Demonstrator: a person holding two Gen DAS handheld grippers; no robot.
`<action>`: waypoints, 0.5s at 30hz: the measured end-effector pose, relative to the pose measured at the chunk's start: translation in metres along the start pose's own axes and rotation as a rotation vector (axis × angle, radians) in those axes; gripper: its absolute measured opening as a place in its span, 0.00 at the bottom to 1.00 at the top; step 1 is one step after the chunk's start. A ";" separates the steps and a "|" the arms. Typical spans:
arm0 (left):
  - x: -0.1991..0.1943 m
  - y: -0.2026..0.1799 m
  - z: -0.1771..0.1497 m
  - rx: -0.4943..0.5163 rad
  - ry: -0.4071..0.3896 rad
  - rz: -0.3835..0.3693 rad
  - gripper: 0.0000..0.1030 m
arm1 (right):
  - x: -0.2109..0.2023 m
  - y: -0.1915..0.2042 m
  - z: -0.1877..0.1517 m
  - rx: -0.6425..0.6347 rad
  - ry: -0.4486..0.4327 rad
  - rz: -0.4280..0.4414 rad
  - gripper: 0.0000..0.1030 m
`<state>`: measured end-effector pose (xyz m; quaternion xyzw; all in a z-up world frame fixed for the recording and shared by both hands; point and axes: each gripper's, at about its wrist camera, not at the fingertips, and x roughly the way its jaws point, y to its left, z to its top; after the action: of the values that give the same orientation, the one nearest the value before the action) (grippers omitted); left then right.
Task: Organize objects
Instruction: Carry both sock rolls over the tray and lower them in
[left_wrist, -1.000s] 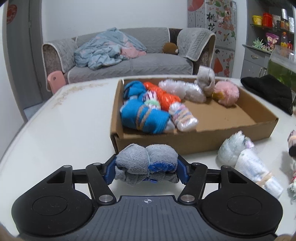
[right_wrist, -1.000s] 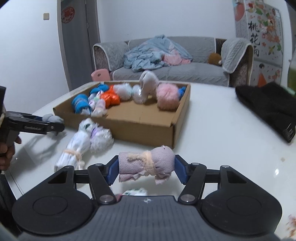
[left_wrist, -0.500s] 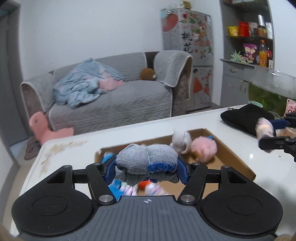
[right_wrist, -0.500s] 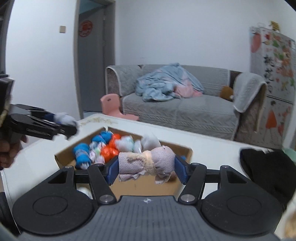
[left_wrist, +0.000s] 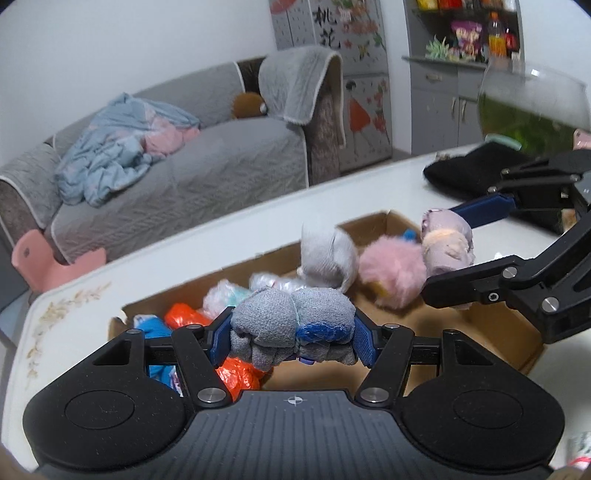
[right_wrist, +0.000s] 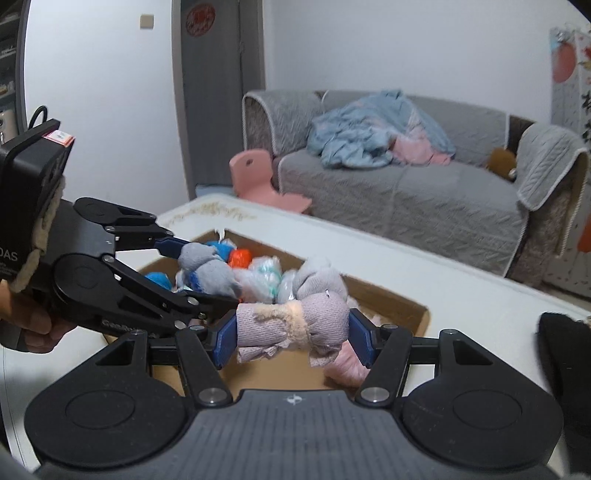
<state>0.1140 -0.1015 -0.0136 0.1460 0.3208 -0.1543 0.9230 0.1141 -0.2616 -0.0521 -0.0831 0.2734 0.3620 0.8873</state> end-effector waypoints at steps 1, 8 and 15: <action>0.005 0.001 -0.002 0.003 0.009 -0.003 0.67 | 0.004 0.000 0.000 -0.008 0.005 0.011 0.56; 0.029 0.006 -0.015 0.000 0.064 -0.029 0.67 | 0.035 0.002 -0.001 -0.042 0.088 0.071 0.56; 0.041 0.005 -0.017 0.019 0.083 -0.020 0.67 | 0.054 -0.002 -0.007 -0.045 0.138 0.083 0.57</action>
<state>0.1366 -0.0987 -0.0517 0.1579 0.3589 -0.1602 0.9059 0.1442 -0.2336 -0.0875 -0.1163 0.3290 0.3979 0.8484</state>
